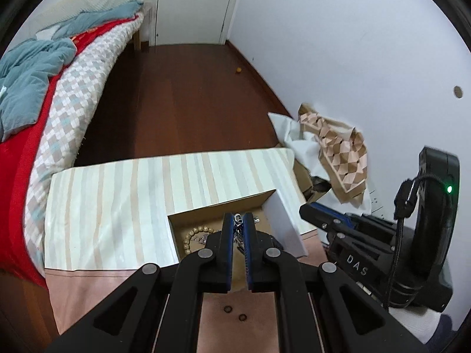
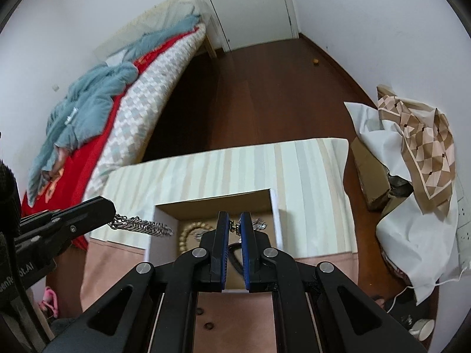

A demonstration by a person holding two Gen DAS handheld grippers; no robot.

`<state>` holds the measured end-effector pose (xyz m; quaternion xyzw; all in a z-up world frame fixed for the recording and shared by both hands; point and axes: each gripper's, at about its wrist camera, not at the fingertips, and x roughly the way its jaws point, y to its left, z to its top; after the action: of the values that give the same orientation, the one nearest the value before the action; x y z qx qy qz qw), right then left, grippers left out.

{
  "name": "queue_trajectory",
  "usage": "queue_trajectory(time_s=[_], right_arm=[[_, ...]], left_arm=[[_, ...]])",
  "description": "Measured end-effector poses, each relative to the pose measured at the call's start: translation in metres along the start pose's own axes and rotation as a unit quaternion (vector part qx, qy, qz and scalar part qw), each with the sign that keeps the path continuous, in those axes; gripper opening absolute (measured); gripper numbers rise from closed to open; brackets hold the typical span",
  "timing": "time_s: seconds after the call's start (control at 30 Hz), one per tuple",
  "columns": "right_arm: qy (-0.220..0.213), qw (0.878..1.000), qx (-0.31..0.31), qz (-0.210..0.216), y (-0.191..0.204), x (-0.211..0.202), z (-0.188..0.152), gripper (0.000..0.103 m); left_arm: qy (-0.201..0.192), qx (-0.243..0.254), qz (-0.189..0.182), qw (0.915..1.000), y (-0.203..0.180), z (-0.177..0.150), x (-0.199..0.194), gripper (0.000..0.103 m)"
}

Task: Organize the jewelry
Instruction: 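Carry the earrings and curb chain toward the white box, then open both grippers over the box to drop the earrings and curb chain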

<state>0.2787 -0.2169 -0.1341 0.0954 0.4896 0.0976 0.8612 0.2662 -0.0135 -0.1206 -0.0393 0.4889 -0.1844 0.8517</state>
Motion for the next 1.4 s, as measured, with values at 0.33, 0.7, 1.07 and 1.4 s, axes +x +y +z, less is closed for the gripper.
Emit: queue_trajectory(time_s=[0.33,0.7,1.07,1.4], right_arm=[[0.073,0.997,-0.023,0.003,-0.009,0.060,0.018,0.008],[0.114,0.992,0.022,0.040,-0.014,0.078,0.021,0.056],[0.065,0.996,-0.021,-0.055,-0.006,0.040,0.003,0.086],[0.065,0.986,-0.068,-0.138,0.013,0.019,-0.043,0.102]], left_arm=[[0.069,-0.021,0.013,0.9973,0.014,-0.029,0.044,0.006],[0.054,-0.067,0.100,0.9913,0.039,-0.034,0.033,0.066],[0.021,-0.074,0.165,0.9834,0.053,-0.055,0.018,0.096],[0.007,-0.067,0.199,0.9776,0.046,-0.080,-0.003,0.103]])
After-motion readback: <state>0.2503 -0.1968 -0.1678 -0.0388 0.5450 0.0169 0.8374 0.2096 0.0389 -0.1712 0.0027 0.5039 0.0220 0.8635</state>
